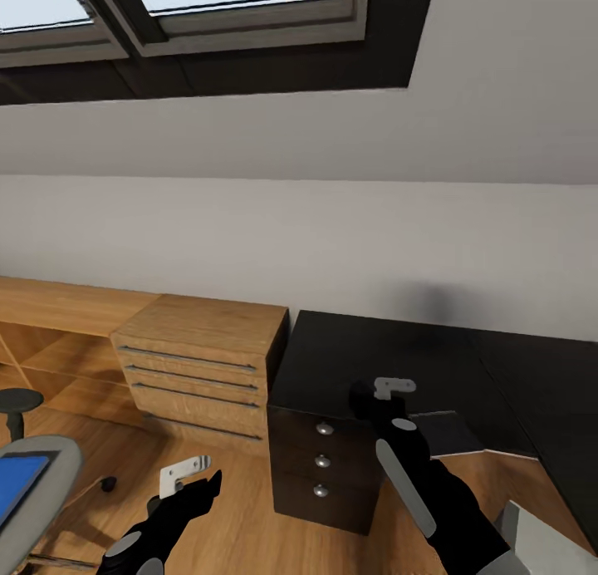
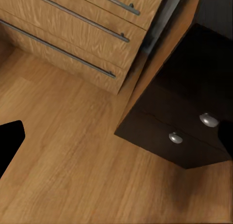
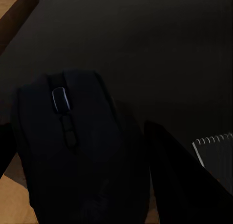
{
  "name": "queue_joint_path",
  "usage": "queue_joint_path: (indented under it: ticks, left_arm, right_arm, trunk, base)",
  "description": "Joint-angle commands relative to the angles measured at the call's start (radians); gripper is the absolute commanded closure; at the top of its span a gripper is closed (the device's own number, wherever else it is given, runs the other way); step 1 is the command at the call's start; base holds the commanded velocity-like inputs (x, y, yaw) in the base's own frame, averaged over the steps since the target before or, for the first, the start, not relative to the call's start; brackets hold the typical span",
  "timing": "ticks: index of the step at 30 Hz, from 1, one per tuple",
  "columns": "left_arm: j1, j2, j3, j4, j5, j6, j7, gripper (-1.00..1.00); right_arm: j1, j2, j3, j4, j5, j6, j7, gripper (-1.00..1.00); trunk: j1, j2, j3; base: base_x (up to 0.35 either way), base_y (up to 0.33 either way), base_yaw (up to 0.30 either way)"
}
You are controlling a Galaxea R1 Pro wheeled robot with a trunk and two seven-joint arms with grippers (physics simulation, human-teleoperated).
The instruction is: In the bedroom, organize the workspace by keeping the computer under the desk, ensuring the monitor is on the desk, placing the keyboard on the desk next to the monitor, placing the mouse on the desk next to the keyboard, moving the folder from the swivel chair onto the desk next to the mouse, stacking the notebook on top of the folder with the pen on top of the notebook, and positioning the swivel chair next to the desk.
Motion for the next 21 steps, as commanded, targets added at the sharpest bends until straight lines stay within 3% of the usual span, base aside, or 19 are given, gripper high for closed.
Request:
queue_joint_path:
  ticks: [1, 5, 11, 17, 19, 21]
  left_arm:
    - [0.000, 0.001, -0.002, -0.002, 0.009, 0.001, 0.009, -1.00]
    - [0.000, 0.001, -0.002, -0.002, 0.009, 0.001, 0.009, -1.00]
    - [0.000, 0.001, -0.002, -0.002, 0.009, 0.000, 0.009, -1.00]
    - [-0.001, 0.001, -0.001, -0.007, 0.008, -0.002, 0.009, -1.00]
    - [-0.001, 0.002, -0.001, -0.014, 0.008, -0.003, 0.009, -1.00]
    - [-0.002, 0.002, -0.001, -0.017, 0.008, -0.005, 0.009, -1.00]
  right_arm:
    - [-0.001, -0.001, -0.005, 0.000, -0.012, 0.000, -0.011, 1.00]
    - [-0.002, -0.001, -0.031, 0.001, -0.012, 0.000, -0.011, 1.00]
    - [-0.001, -0.001, -0.110, 0.013, -0.011, 0.000, -0.017, 1.00]
    - [-0.002, 0.000, -0.253, 0.050, -0.008, -0.014, -0.020, 1.00]
    - [-0.002, -0.001, -0.305, 0.067, -0.006, -0.061, -0.020, 1.00]
    - [-0.002, -0.002, -0.327, 0.073, -0.005, -0.093, -0.021, 1.00]
  trunk:
    - [0.000, -0.001, 0.000]
    - [0.000, -0.001, 0.003]
    - [0.000, -0.001, 0.007]
    - [0.000, -0.001, 0.010]
    - [0.000, -0.001, 0.010]
    - [0.000, -0.001, 0.011]
  base:
    - [-0.005, -0.004, -0.237]
    - [-0.003, -0.002, -0.243]
    - [-0.001, 0.000, -0.250]
    - [0.000, 0.000, -0.261]
    - [0.000, 0.000, -0.281]
    - [0.000, 0.000, -0.290]
